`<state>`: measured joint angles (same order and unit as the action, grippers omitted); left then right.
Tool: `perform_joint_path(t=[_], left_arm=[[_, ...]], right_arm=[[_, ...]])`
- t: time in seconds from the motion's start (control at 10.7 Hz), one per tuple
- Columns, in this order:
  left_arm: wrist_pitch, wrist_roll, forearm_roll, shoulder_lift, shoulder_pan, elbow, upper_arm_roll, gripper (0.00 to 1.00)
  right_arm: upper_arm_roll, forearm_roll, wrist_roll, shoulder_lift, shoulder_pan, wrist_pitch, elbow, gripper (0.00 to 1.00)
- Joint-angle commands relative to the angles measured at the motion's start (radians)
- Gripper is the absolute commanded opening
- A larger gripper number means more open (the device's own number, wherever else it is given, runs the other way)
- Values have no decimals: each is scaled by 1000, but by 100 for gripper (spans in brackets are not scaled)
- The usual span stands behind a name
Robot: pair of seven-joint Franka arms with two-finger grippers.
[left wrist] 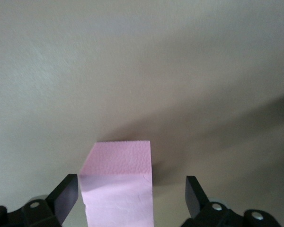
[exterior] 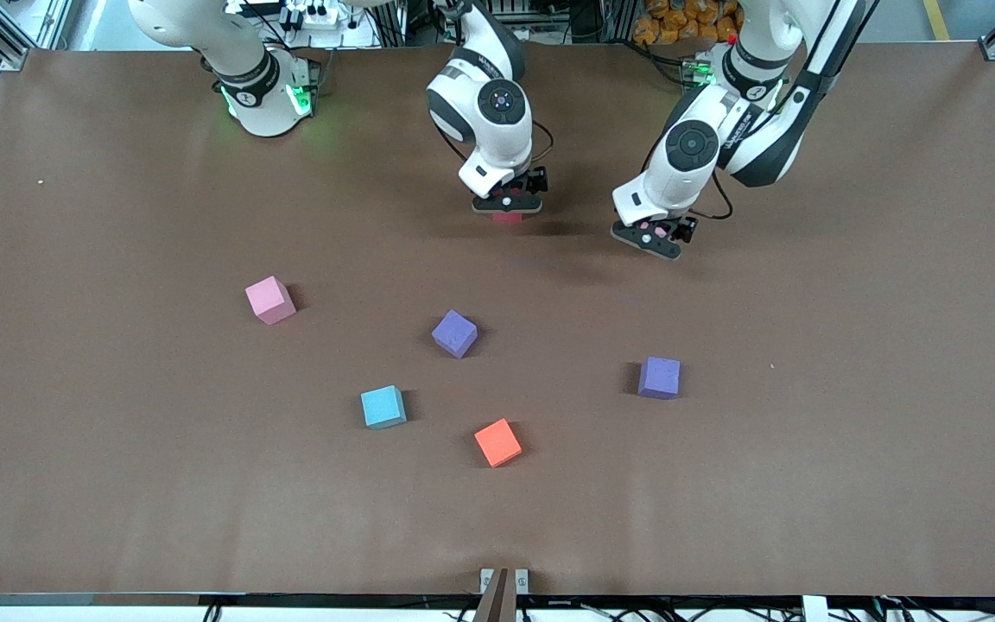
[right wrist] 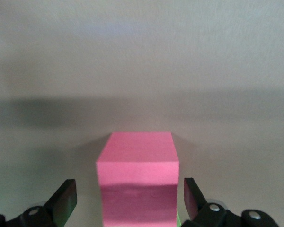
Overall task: Arrange blocks into number 1
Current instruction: 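Set red cube beside green with the right gripper while the left gripper grasps pink, then grasp the cyan cube with the right gripper while the left gripper carries pink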
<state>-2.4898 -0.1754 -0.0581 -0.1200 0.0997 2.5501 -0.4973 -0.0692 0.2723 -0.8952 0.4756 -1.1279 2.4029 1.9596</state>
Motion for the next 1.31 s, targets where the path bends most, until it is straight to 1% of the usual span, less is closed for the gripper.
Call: perform_joint_path(t=[0.0,0.19,0.38,0.47,0.66,0.75,0.84,0.94,1.03,1.13,1.22], left_arm=[[-35,13,-25,34,-12,56,-10,100],[-56,13,-35,31,-23,74,-10,100],[-61,13,-36,22,-26,78,-9,100],[-61,11,-34,20,-26,76,-9,86],[-61,10,-31,19,-28,62,-4,33],[-61,10,-28,16,-29,50,-3,12],[-61,5,-23,13,-34,30,-3,3],[-60,-16,-14,16,-32,4,-3,2],[-60,-66,4,13,-22,-37,-4,2],[-55,-146,13,10,1,-83,-4,2],[-52,-223,17,-16,36,-134,-4,2]], right_arm=[[14,13,4,-121,94,-75,27,100],[14,-2,39,-191,179,-132,27,100],[14,-12,158,-222,297,-191,18,100],[14,-12,157,-215,350,-191,7,100],[6,-5,130,-175,443,-191,-57,100],[5,-5,107,-142,494,-191,-98,100],[0,-7,63,-93,529,-192,-164,100],[-13,-8,-8,-39,554,-194,-238,100],[-24,-8,-92,12,556,-192,-301,100],[-26,-8,-158,52,559,-191,-339,100],[-26,-8,-204,82,577,-191,-376,100]])
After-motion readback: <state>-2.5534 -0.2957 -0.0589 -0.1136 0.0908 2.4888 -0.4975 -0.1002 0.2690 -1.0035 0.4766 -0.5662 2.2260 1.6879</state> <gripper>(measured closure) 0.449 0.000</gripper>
